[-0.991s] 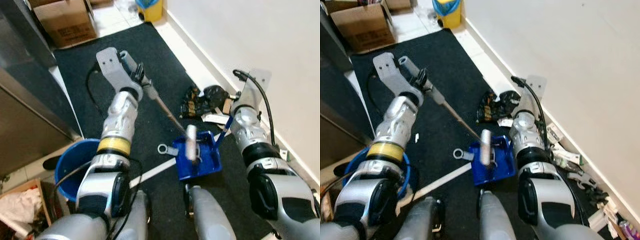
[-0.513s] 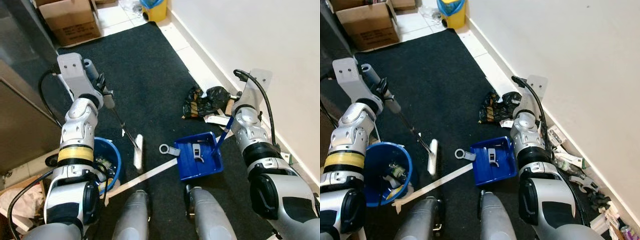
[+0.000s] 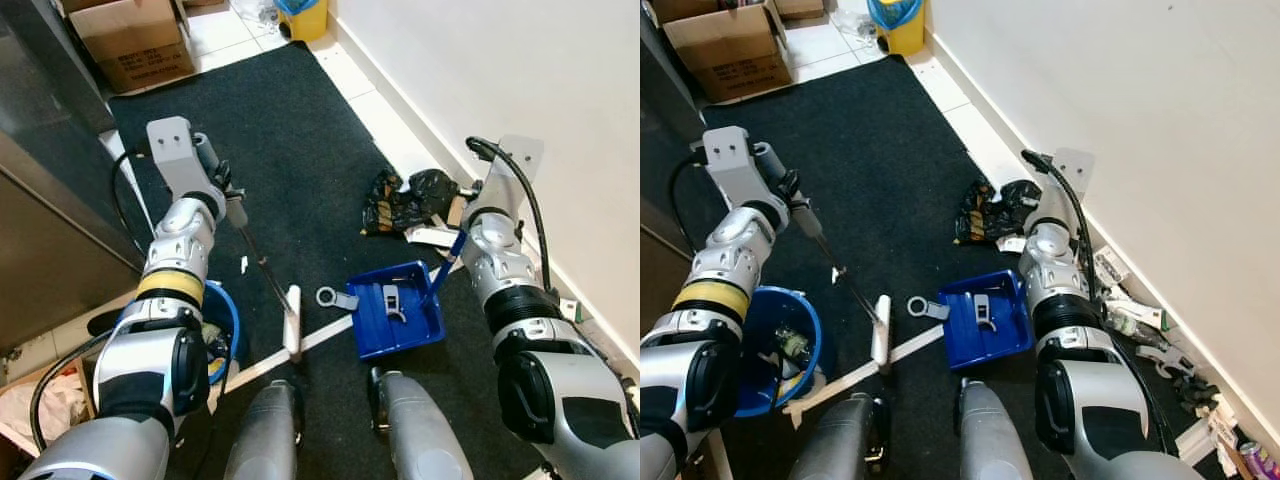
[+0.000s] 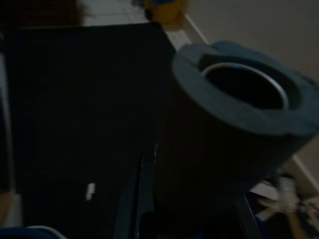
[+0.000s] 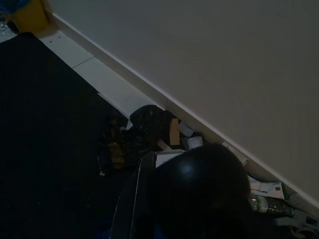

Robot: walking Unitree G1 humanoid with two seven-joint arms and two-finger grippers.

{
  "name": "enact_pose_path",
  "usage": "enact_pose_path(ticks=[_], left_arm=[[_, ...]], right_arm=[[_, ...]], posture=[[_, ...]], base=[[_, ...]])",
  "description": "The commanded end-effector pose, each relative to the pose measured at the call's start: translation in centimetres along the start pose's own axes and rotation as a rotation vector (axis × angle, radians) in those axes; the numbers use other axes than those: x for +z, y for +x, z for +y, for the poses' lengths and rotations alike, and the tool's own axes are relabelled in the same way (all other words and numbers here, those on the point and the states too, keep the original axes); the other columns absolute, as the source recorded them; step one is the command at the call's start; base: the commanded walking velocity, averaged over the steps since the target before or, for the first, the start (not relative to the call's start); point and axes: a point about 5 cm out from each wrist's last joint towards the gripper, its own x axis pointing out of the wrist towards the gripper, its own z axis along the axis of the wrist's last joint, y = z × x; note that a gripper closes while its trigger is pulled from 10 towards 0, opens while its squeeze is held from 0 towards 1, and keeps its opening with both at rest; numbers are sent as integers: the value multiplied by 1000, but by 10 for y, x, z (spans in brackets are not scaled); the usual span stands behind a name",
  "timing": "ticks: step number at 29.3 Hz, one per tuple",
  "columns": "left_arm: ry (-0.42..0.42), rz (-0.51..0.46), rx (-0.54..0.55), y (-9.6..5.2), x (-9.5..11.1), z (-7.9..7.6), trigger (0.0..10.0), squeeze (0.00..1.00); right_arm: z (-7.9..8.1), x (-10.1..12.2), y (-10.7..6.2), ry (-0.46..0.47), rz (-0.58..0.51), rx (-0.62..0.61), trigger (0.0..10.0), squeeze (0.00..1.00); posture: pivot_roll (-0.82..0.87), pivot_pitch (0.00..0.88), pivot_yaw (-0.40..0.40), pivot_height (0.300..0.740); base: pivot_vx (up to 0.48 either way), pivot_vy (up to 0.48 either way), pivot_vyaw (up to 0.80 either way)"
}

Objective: Sweep floor

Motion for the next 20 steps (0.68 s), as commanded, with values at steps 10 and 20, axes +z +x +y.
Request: enact_pose_path(ticks=[10,20], left_arm=[[-106,41,-218,7,-19,-69,10000,0],[-92,-113,-267,1,14,-57,10000,0]], right_arm=[[2,-6,-5,19,18,5,10000,0],[2,-4,-4,26,18,8,10000,0]], posture=[[-76,185,20,740],[-29,166,16,740]], base=[[0,0,0],[0,0,0]])
